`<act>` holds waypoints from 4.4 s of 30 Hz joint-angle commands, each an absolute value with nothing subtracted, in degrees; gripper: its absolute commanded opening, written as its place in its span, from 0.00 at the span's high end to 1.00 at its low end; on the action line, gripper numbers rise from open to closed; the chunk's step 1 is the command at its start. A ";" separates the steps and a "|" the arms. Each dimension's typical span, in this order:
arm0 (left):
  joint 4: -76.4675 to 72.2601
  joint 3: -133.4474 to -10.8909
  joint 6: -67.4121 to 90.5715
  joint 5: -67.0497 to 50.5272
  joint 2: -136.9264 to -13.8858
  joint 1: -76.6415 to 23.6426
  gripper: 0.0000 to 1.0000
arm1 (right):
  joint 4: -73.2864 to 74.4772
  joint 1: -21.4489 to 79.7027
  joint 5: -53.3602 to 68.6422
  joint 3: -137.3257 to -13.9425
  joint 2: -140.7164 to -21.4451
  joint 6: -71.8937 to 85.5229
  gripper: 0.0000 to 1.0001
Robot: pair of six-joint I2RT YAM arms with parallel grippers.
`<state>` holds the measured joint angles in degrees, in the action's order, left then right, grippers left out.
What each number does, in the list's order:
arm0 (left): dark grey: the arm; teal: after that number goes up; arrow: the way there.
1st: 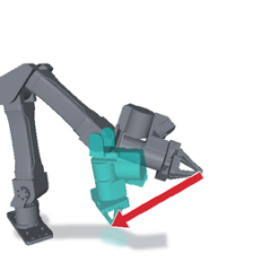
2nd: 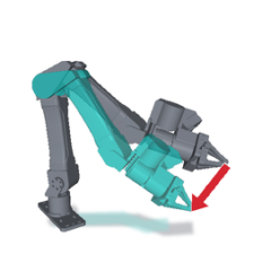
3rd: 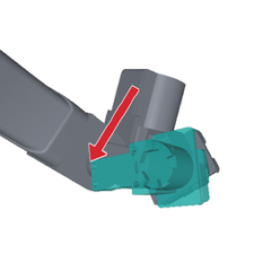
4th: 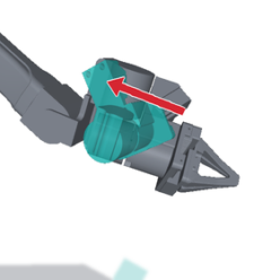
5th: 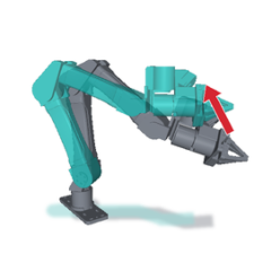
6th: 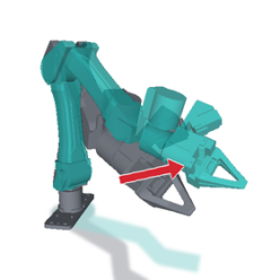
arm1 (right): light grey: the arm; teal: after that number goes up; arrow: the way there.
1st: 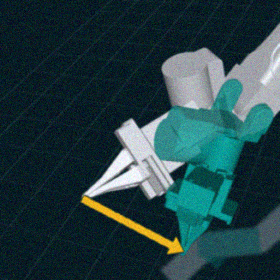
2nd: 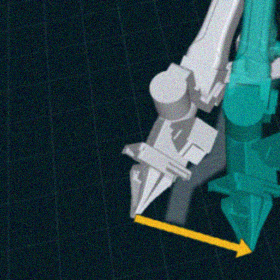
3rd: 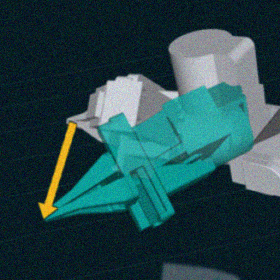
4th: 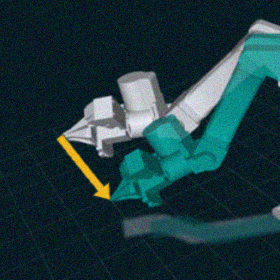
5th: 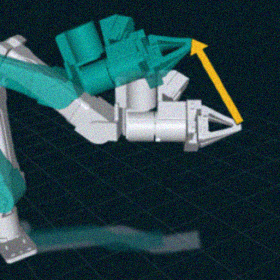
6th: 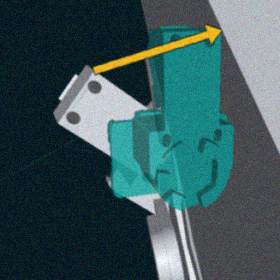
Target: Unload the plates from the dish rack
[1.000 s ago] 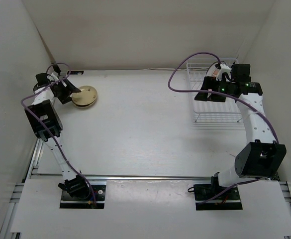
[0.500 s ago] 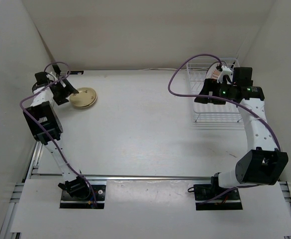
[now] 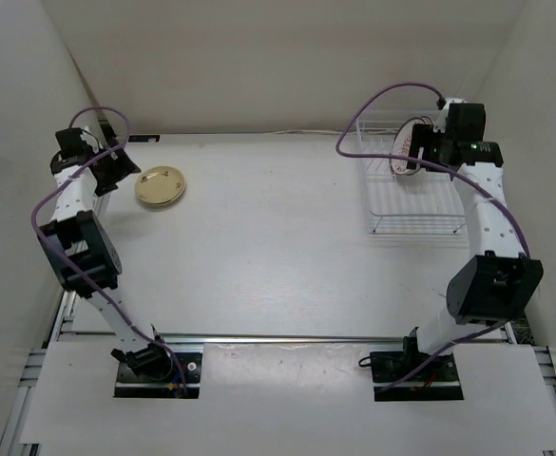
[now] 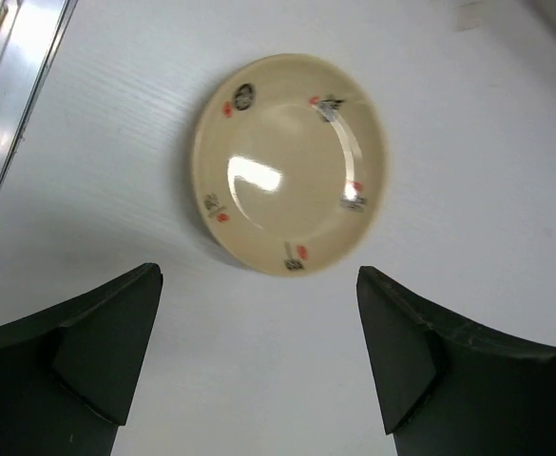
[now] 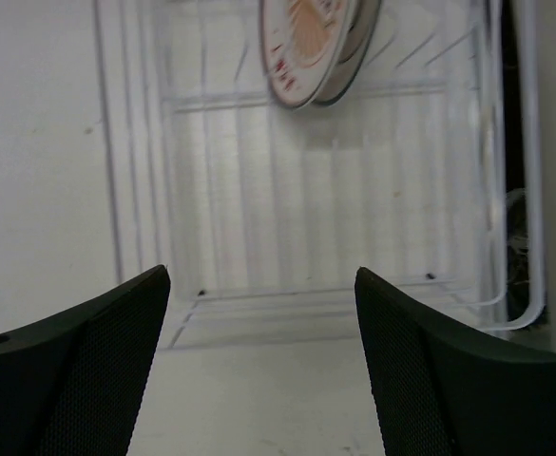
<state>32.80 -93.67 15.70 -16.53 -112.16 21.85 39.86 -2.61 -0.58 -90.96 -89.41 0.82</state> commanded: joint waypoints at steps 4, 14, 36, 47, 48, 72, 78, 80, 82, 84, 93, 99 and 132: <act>31.90 -85.71 14.07 -31.78 -88.28 21.36 0.06 | 33.32 -2.90 -14.59 -103.69 -99.48 -2.11 0.20; 32.43 -69.26 8.97 -59.59 -71.82 21.36 0.03 | 32.00 -2.37 -14.77 -118.03 -114.77 -4.48 0.47; 32.43 -68.64 9.49 -62.84 -71.54 20.83 0.01 | 28.74 -2.37 -18.37 -125.50 -126.83 -7.29 0.53; 32.43 -67.59 9.49 -62.84 -71.02 20.83 0.01 | 27.69 -2.37 -18.37 -128.58 -131.04 -8.34 0.64; 32.43 -66.98 9.49 -62.84 -71.02 20.83 0.01 | 27.69 -2.37 -18.37 -128.58 -131.65 -8.35 0.67; 32.43 -65.83 9.49 -62.31 -69.96 20.83 0.01 | 27.16 3.08 -23.63 -129.64 -127.36 -8.26 1.00; 32.43 -65.30 9.49 -61.70 -69.43 20.83 0.01 | 23.82 3.69 -31.29 -128.58 -125.16 -10.28 1.00; 32.43 -65.30 9.49 -61.09 -69.43 20.83 0.01 | 22.42 3.69 -34.27 -127.45 -123.67 -11.94 1.00; 32.43 -64.78 9.49 -61.08 -69.43 20.83 0.01 | 21.63 3.69 -35.67 -126.83 -122.26 -12.65 1.00; 32.43 -64.78 9.49 -61.08 -68.91 20.83 0.01 | 21.62 3.69 -35.68 -126.83 -121.39 -13.27 1.00; 32.43 -64.78 9.49 -61.08 -68.91 20.83 0.01 | 23.19 4.22 -32.97 -125.60 -116.11 -12.75 1.00; 32.43 -64.78 9.49 -61.08 -68.38 20.83 0.01 | 28.21 4.22 -24.45 -125.60 -112.25 -9.41 1.00; 32.43 -76.90 15.29 -71.02 -95.27 5.72 0.01 | 27.07 20.73 70.31 -113.99 -123.74 18.28 1.00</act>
